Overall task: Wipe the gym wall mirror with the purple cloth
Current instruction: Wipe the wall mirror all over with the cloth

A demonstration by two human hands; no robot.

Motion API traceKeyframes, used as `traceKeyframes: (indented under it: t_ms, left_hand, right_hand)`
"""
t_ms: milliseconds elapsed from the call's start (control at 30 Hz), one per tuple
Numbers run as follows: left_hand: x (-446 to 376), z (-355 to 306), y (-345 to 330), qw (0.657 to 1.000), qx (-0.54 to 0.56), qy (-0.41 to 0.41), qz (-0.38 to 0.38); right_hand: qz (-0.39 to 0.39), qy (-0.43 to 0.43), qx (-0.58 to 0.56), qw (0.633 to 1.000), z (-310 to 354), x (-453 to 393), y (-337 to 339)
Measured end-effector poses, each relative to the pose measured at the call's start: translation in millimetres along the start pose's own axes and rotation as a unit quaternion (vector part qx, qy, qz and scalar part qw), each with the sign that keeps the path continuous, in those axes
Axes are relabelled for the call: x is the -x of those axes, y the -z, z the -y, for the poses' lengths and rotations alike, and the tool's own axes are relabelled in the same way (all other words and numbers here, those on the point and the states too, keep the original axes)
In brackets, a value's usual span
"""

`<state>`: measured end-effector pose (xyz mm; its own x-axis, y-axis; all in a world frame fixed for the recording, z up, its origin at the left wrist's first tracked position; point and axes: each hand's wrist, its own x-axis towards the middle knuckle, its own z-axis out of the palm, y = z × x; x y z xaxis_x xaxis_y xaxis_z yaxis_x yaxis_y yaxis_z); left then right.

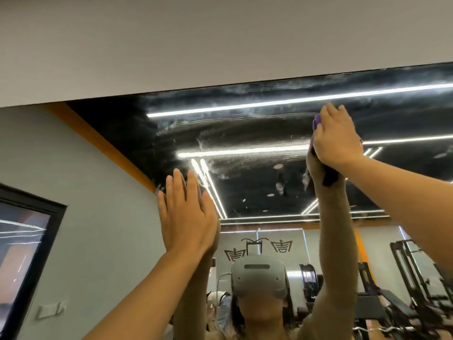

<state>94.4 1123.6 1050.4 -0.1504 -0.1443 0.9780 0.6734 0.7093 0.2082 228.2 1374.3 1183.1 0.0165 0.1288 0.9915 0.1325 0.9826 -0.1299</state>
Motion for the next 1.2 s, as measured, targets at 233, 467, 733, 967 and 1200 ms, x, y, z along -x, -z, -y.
traceKeyframes:
  t_ms: [233,467,733,967,1200]
  left_hand:
    - [4,-16,-3,0.999,0.032,-0.015,0.005]
    - [8,-36,-10,0.999,0.006,0.032,0.006]
    - [9,-38,-22,1.0,-0.018,0.007,-0.016]
    - [10,-38,-26,0.999,-0.013,-0.008,-0.028]
    - [11,-40,-28,0.999,-0.004,-0.012,-0.031]
  right_hand:
    - [0.025,0.096,0.038,0.994,74,17,-11]
    - [0.065,0.224,-0.023,0.972,101,29,-29]
    - [-0.006,0.024,-0.05,0.998,-37,1,25]
    - [-0.019,0.006,-0.013,1.0,-34,-1,13]
    - [0.053,0.215,-0.049,0.974,68,34,-16]
